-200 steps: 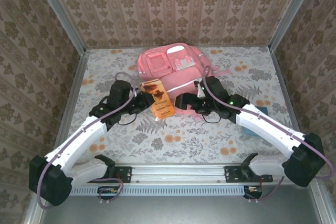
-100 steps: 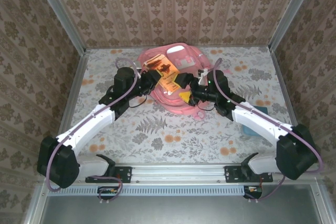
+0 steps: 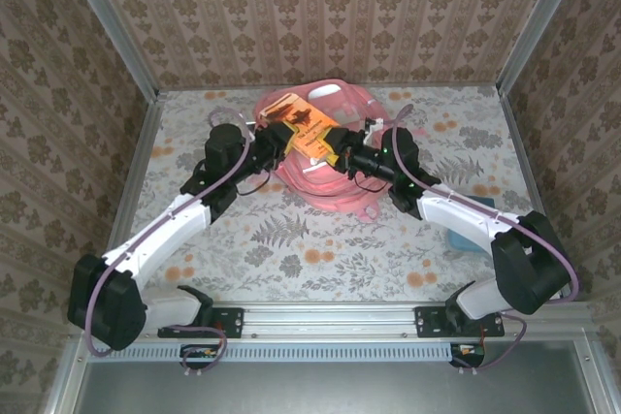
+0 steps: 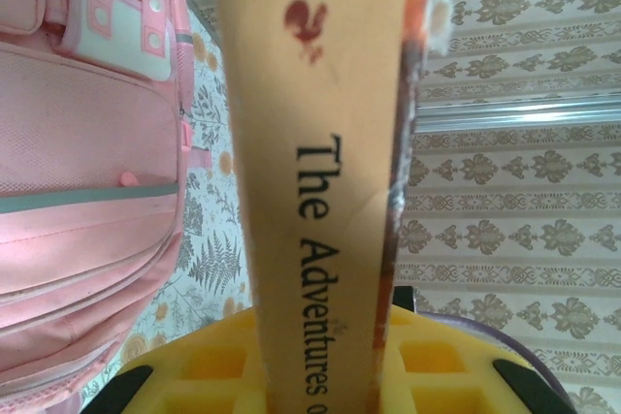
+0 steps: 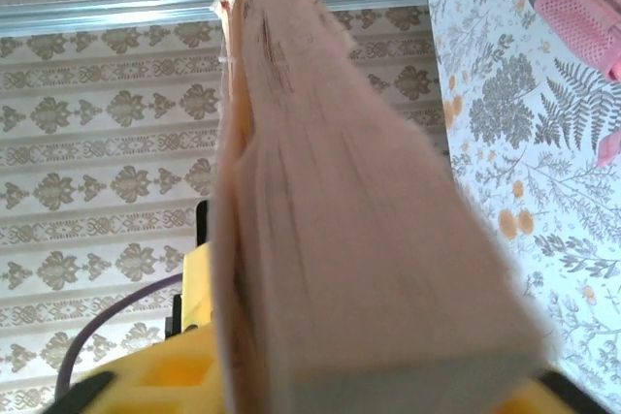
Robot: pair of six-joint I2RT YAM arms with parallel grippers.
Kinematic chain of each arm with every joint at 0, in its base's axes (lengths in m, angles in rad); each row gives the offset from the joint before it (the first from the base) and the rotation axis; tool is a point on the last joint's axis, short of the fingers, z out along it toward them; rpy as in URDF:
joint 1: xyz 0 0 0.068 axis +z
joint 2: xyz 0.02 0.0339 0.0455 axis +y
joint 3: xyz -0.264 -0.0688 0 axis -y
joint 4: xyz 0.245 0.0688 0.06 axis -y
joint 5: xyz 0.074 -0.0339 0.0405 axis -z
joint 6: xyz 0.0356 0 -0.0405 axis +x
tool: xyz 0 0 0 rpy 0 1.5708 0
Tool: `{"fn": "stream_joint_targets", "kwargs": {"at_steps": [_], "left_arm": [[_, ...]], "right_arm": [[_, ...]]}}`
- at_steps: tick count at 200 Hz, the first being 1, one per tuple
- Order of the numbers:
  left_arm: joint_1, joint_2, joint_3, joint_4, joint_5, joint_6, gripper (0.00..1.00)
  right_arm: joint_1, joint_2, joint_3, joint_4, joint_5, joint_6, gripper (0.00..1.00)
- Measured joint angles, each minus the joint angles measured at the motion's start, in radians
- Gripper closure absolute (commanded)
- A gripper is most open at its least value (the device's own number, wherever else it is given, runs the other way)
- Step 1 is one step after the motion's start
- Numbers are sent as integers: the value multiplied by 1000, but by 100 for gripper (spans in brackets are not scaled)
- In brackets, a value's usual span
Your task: Pack the student bag
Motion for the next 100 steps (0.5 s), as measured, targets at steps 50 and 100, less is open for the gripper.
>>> {"fn": "stream_joint_targets", "kwargs": {"at_steps": [50,100], "left_arm": [[-3,-35,37,-203,-20,113,9],[-69,17,175,-458,-88,443,0]], "right_arm": [[0,-142,-13,-216,72,-130,78],[-29,-295,30,-644,181,-370,77]]}}
